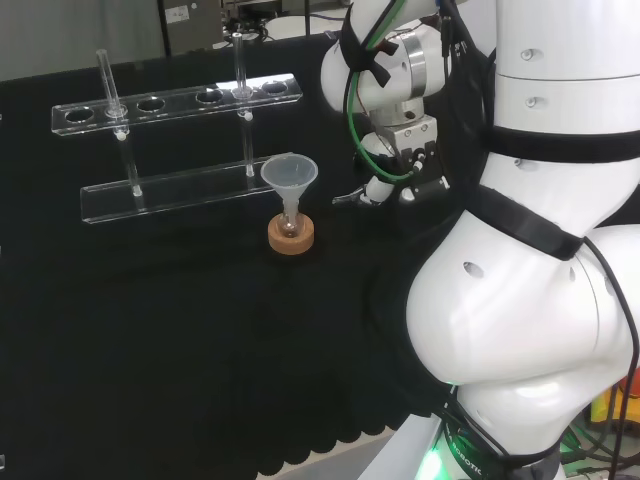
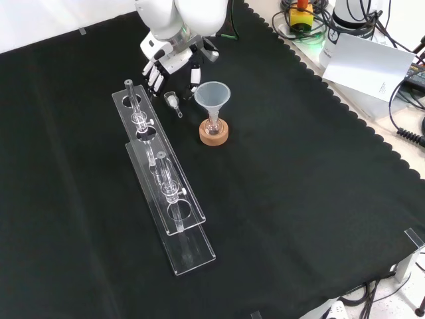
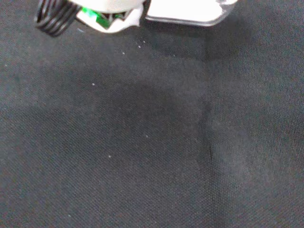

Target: Pick up the weighing funnel.

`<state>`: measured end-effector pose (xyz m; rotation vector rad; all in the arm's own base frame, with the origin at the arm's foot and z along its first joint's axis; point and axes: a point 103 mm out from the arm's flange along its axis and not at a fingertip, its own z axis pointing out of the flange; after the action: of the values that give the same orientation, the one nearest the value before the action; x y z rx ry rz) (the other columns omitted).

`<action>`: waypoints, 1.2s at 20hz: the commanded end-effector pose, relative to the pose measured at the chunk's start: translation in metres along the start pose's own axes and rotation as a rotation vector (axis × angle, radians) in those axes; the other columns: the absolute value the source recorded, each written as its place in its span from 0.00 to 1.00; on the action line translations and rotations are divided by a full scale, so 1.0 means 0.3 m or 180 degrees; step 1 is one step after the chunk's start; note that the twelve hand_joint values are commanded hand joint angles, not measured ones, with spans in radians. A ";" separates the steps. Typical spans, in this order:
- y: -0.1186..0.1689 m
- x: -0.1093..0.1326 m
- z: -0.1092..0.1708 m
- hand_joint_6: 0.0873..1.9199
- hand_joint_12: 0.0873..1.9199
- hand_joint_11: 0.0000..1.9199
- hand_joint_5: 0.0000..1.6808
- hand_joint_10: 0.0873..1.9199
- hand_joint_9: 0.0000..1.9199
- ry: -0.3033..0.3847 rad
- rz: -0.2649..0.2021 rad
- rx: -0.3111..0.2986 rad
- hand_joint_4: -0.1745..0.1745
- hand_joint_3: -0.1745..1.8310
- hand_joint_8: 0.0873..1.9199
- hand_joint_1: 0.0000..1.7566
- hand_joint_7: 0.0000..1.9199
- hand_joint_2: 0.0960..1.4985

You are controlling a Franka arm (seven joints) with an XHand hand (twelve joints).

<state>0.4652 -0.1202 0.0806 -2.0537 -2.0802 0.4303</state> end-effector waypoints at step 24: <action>0.001 -0.009 0.042 0.29 0.65 0.22 0.34 0.22 0.41 0.0099 -0.0002 -0.0002 0.40 0.43 0.33 0.55 0.31 0.38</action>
<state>0.4615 -0.1244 0.0693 -2.0419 -2.0691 0.3940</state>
